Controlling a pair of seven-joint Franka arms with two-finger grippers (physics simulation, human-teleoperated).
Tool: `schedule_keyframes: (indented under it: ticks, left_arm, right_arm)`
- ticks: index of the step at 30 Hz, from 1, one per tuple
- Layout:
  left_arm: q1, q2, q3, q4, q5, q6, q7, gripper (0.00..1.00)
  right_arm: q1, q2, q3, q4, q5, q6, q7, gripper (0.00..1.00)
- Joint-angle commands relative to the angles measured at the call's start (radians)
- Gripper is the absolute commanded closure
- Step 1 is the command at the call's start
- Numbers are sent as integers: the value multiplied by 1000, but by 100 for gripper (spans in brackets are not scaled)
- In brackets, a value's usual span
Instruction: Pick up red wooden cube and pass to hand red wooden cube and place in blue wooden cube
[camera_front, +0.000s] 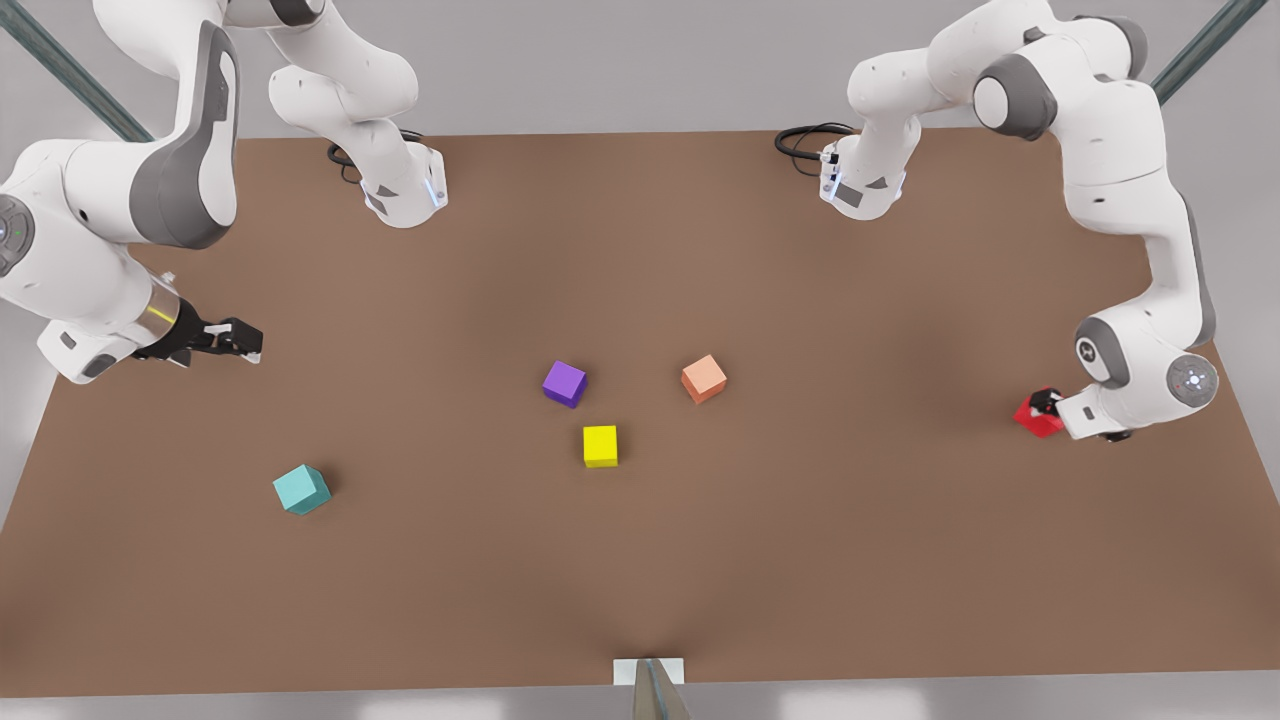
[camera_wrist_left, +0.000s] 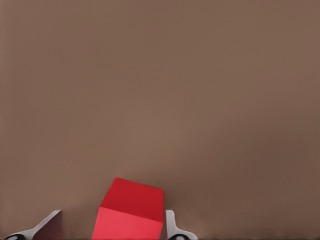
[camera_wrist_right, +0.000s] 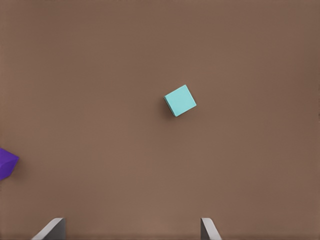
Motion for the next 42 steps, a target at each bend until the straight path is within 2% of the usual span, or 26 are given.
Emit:
schedule_keyframes:
  ticks: [1, 4, 29, 30, 31, 35, 36, 38, 39, 40, 42]
  left_arm:
    - [12, -1, 0, -13, 1, 75, 682, 0]
    - [12, -9, 0, -84, -45, 76, 616, 0]
    - [52, 62, 2, -116, -49, 164, 602, 0]
    - [52, 62, 2, -116, -47, 168, 590, 19]
    - [51, 62, 2, -116, -47, 170, 590, 33]
    - [46, 51, -41, -114, -47, 156, 472, 42]
    - [48, 30, -75, -113, -47, 132, 414, 43]
    - [40, -33, -139, -82, -55, -49, 180, 42]
    - [40, -43, -190, -24, -126, -180, 43, 41]
    - [35, -36, -229, 67, -185, -356, -98, 41]
    - [-23, 89, -300, 303, -440, -738, -362, 40]
  right_arm:
    - [0, -1, 0, -1, 1, -2, -7, 0]
    - [2, -1, 0, -2, 1, -2, -7, 0]
    - [6, 4, 4, -10, -1, -1, -7, 0]
    - [6, 2, 4, -12, 1, -1, -7, 0]
    - [6, 2, 4, -12, 1, -1, -7, 0]
    - [6, 4, 4, -12, -1, 1, -7, 0]
    - [6, 5, 4, -12, -1, 1, -7, 0]
    - [6, 10, 4, -10, 2, 1, -7, 0]
    - [0, 33, 4, 4, 48, 4, -36, 0]
    - [-3, 100, 3, 73, 103, -1, -203, 0]
    - [-14, 260, 1, 183, 451, -42, -345, 0]
